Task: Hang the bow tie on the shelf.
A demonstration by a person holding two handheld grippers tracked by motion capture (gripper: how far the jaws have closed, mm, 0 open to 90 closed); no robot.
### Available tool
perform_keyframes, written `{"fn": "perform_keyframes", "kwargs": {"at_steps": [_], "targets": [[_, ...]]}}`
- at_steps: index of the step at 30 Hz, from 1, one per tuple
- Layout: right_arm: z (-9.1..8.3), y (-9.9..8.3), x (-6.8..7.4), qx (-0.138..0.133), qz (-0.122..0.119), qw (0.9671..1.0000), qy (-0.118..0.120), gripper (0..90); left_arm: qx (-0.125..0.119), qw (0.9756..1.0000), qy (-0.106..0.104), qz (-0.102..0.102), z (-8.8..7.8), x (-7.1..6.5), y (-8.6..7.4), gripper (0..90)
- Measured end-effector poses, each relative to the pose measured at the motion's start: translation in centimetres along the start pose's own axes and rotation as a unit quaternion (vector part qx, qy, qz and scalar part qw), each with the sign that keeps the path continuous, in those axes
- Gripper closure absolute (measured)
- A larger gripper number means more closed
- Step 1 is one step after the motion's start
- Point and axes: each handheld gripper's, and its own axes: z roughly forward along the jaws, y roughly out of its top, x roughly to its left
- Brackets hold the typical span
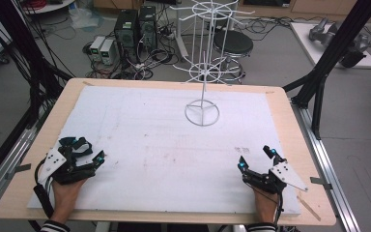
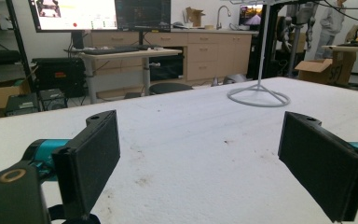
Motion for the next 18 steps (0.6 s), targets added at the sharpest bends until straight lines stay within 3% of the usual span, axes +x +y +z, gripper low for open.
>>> {"fn": "perform_keyframes", "kwargs": {"at_steps": [18], "targets": [[0.06,0.01,0.05,0.002,0.0,1.0,-0.002,6.1,0.005,1.0,0.003,0.001,0.08,0.03,0.04,13.1]]}}
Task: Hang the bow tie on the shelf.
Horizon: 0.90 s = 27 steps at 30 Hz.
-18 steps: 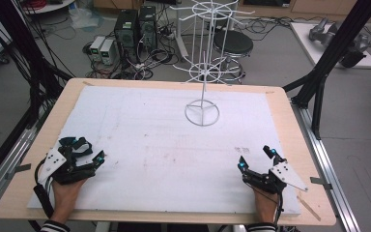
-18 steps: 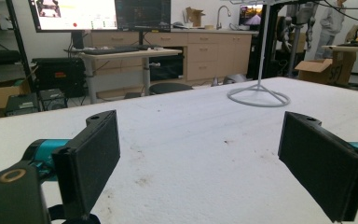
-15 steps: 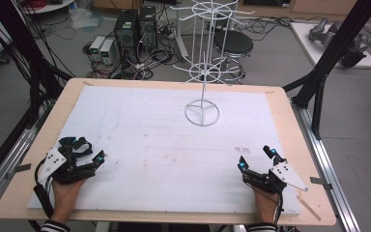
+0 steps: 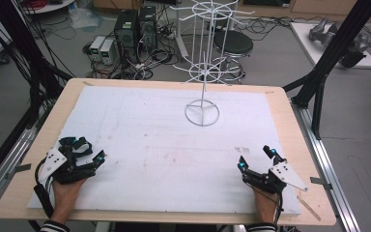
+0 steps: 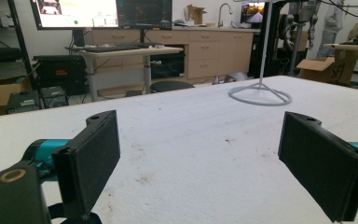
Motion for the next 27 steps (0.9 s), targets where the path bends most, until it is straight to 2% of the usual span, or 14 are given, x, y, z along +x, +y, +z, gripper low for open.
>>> {"fn": "perform_keyframes", "kwargs": {"at_steps": [11,16,23,27], "targets": [[0.0,0.0,-0.1,-0.001,0.0,1.0,-0.001,6.1,-0.002,1.0,0.002,0.0,0.0,0.0,0.0,13.2],[0.0,0.0,-0.1,-0.001,0.002,1.0,0.0,6.1,0.012,0.9999,-0.002,0.002,0.3,0.0,0.2,13.1],[0.0,0.0,-0.1,-0.001,0.002,1.0,-0.001,6.1,0.009,0.9999,-0.004,0.009,-0.1,0.3,1.8,13.1],[0.0,0.0,-0.1,0.0,0.003,1.0,-0.001,6.1,0.024,0.9996,0.007,0.015,-0.6,1.0,3.2,13.1]]}}
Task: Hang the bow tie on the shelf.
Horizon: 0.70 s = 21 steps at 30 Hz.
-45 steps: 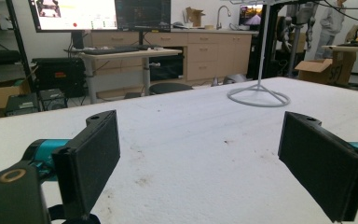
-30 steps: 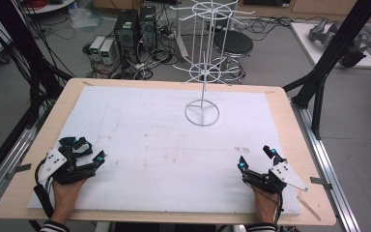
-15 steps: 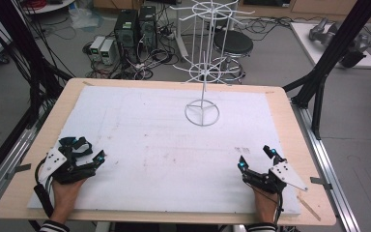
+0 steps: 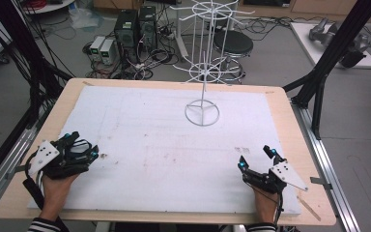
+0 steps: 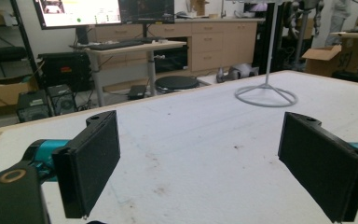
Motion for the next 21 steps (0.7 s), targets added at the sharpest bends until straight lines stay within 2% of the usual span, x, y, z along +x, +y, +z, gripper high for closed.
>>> {"fn": "perform_keyframes", "kwargs": {"at_steps": [4,5,6,7,8,9,10,11,12,13,17,21], "targets": [[0.0,0.0,0.0,-0.001,0.0,1.0,0.0,6.1,0.011,0.9999,0.011,0.004,-0.2,0.3,0.5,13.1],[0.0,0.0,0.0,0.0,0.001,1.0,0.0,6.1,0.027,0.9995,0.012,0.009,-0.2,0.5,0.8,13.1],[0.0,0.0,0.0,0.0,0.001,1.0,0.0,6.1,0.027,0.9995,0.012,0.009,-0.2,0.5,0.8,13.1],[0.0,0.0,0.0,0.0,0.001,1.0,-0.001,6.1,0.051,0.9985,0.013,0.017,-0.1,0.7,1.1,13.1],[0.0,0.0,0.0,0.0,0.001,1.0,-0.001,6.1,0.051,0.9985,0.013,0.017,-0.1,0.7,1.1,13.1],[0.0,0.0,0.0,0.0,0.002,1.0,0.0,6.1,0.077,0.9967,0.013,0.023,0.1,0.9,1.4,13.1],[0.0,0.0,0.0,0.0,0.002,1.0,-0.001,6.1,0.077,0.9967,0.013,0.023,0.1,0.9,1.4,13.2],[0.0,0.0,0.0,0.0,0.002,1.0,0.0,6.1,0.097,0.9949,0.011,0.025,0.2,1.0,1.6,13.2],[0.0,0.0,0.0,0.0,0.002,1.0,0.0,6.1,0.097,0.9949,0.011,0.025,0.2,1.0,1.6,13.3],[0.0,0.0,0.0,0.0,0.001,1.0,0.0,6.1,0.114,0.9931,0.009,0.029,0.4,1.1,1.8,13.3],[0.0,0.0,0.0,0.0,0.003,1.0,0.0,6.1,0.147,0.9885,0.007,0.035,0.6,1.3,2.1,13.3],[0.0,0.0,0.0,-0.001,0.002,1.0,-0.001,6.1,0.187,0.9813,0.008,0.043,0.8,1.6,2.3,13.8]]}}
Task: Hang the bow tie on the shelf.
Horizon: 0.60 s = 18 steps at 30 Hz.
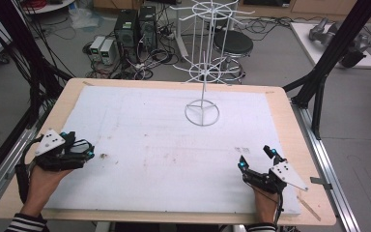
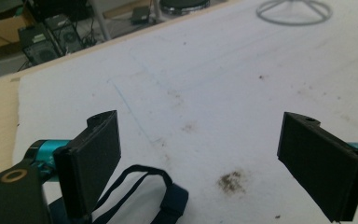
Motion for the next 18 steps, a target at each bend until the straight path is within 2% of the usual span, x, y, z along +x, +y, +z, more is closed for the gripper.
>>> {"fn": "perform_keyframes", "kwargs": {"at_steps": [4,6,7,8,12,13,15,18], "targets": [[0.0,0.0,0.0,0.0,0.0,1.0,0.0,6.1,0.03,0.9994,-0.013,0.006,0.3,0.5,0.1,13.8],[0.0,0.0,0.0,0.0,0.001,1.0,0.0,6.1,0.057,0.9981,-0.019,0.012,0.6,0.8,0.1,14.1],[0.0,0.0,0.0,0.0,0.0,1.0,0.0,6.1,0.057,0.9981,-0.019,0.012,0.6,0.8,0.1,14.1],[0.0,0.0,0.0,0.0,0.001,1.0,0.0,6.1,0.081,0.9962,-0.023,0.022,0.8,1.0,0.1,14.2],[0.0,0.0,0.0,0.0,0.001,1.0,0.0,6.1,0.105,0.9935,-0.026,0.034,1.0,1.1,0.2,14.8],[0.0,0.0,0.0,0.0,0.001,1.0,0.0,6.1,0.105,0.9935,-0.026,0.034,1.0,1.1,0.2,15.5],[0.0,0.0,0.0,0.0,0.001,1.0,0.0,6.1,0.13,0.9904,-0.033,0.034,1.3,1.2,0.2,17.8],[0.0,0.0,0.0,0.0,0.002,1.0,0.0,6.1,0.15,0.9874,-0.035,0.036,1.6,1.4,0.3,18.0]]}}
